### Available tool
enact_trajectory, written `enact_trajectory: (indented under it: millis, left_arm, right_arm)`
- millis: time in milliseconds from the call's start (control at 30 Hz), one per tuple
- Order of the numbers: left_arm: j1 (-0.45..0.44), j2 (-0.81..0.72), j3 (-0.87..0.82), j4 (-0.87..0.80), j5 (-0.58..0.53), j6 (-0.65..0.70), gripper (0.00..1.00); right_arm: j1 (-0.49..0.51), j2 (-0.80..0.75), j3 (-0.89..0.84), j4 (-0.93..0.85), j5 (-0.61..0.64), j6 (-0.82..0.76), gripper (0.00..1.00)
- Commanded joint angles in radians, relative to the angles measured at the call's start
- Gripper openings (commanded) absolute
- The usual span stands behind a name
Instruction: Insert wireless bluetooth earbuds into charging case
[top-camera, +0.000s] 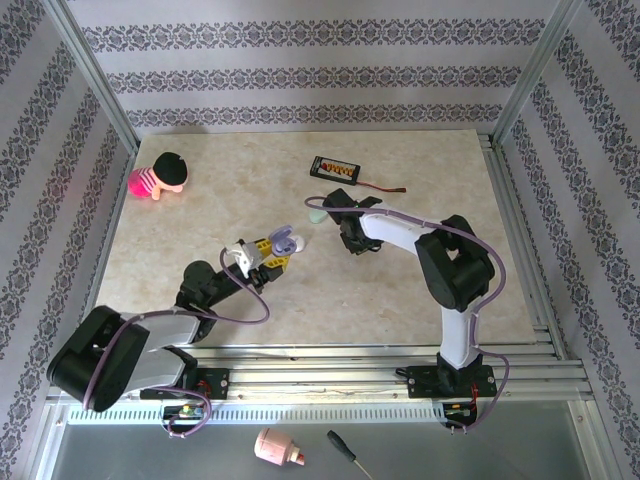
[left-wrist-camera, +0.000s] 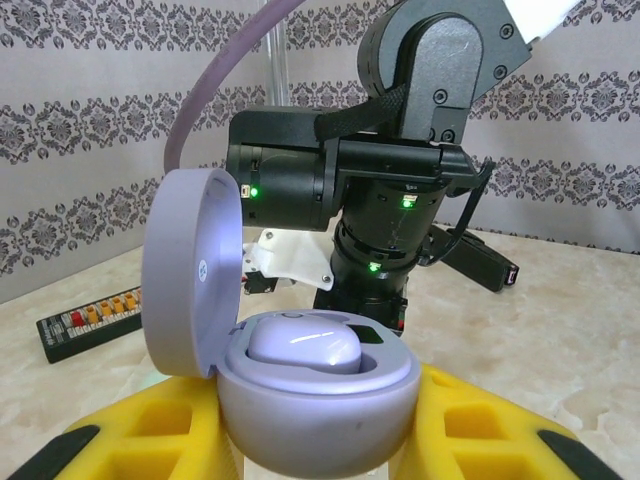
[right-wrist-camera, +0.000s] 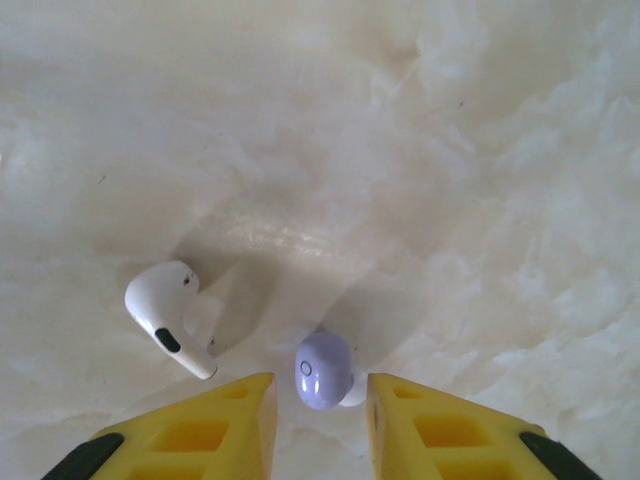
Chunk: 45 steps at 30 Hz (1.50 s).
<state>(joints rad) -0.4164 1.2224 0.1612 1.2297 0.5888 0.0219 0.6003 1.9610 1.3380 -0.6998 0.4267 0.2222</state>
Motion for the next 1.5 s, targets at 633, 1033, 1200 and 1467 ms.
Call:
enact_trajectory:
  millis: [633,1033,1200,1467]
  left_arm:
    - [0.014,-0.077,-0.005,-0.138,-0.029,0.064,0.31]
    - [0.013,-0.07,0.0,-0.133,-0.024,0.062,0.31]
    - [0.014,-0.067,0.003,-0.133,-0.023,0.061,0.31]
    - [0.014,-0.067,0.004,-0.131,-0.021,0.059,0.31]
  right_arm:
    - [0.024,0.108,0.089,-0.095,0.098,-0.041,0.26]
    - [0.022,0.131,0.075,-0.108,0.111,-0.03,0.27]
    - [0.016,0.142,0.075,-0.114,0.123,-0.035,0.26]
    - [0.002,0.16,0.078,-0.121,0.106,-0.032,0.25]
